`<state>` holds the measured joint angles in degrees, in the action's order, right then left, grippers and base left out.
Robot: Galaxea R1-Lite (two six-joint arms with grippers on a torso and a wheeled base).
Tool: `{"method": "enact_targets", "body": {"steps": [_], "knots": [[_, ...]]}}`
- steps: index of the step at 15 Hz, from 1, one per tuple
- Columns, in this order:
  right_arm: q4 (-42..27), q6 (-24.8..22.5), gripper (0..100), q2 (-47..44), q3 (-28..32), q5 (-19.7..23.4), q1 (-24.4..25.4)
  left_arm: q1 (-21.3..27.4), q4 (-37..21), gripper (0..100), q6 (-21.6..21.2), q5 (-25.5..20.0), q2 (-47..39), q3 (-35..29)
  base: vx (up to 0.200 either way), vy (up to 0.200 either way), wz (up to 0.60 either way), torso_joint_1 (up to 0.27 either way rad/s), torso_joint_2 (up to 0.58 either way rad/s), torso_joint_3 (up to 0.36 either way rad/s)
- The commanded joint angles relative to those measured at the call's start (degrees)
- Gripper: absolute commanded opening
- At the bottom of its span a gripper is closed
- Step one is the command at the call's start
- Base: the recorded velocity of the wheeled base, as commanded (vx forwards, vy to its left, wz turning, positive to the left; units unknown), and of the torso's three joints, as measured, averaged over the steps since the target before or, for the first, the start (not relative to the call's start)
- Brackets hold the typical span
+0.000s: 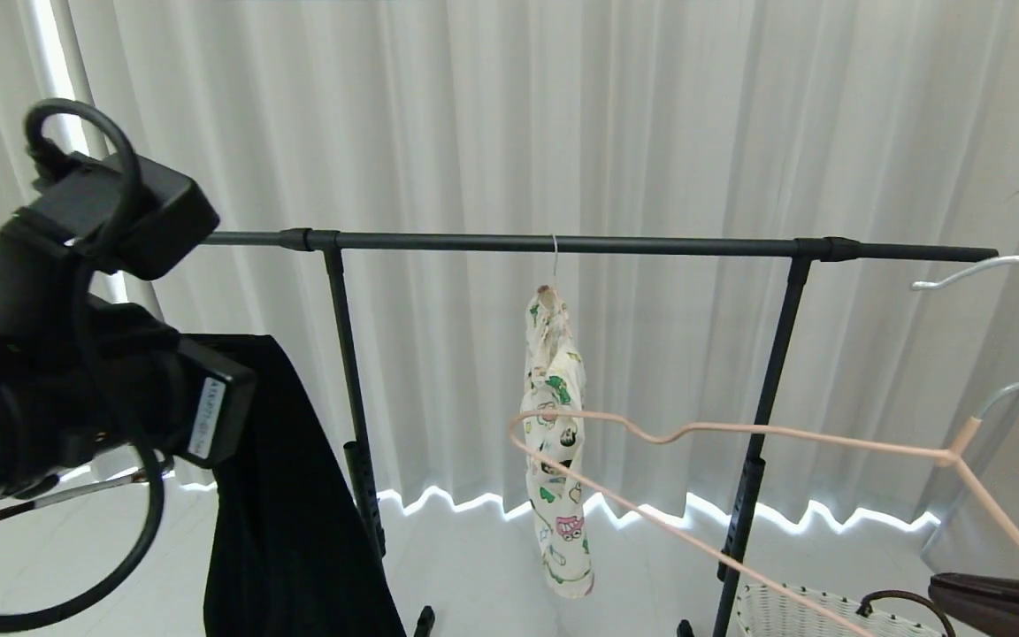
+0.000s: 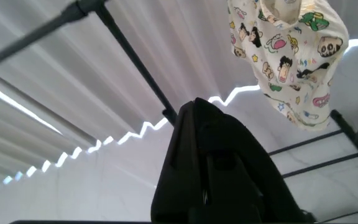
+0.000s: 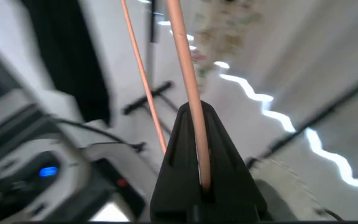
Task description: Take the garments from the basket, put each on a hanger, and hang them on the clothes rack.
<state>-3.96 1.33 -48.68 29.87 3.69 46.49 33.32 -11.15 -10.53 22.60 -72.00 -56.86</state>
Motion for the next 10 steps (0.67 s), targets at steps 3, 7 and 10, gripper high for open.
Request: {"method": "enact_targets", "body": {"steps": [3,7,10], "knots": [[0.71,7.55,0,-6.61,4.23,0.00,14.50,-0.09,-0.27,0,9.83,0.16,-12.38,-5.37,0.000,0.000,0.00,0.000,0.00,0.000],[8.27,9.83,0,-14.69,4.15,-0.53,14.59,2.63,-0.27,0,19.32,0.07,-13.52,-7.04,0.000,0.000,0.00,0.000,0.00,0.000],[9.06,10.71,0,-17.50,4.15,-0.53,13.27,3.33,-0.18,0,21.43,0.07,-13.17,-7.74,0.000,0.000,0.00,0.000,0.00,0.000]]}}
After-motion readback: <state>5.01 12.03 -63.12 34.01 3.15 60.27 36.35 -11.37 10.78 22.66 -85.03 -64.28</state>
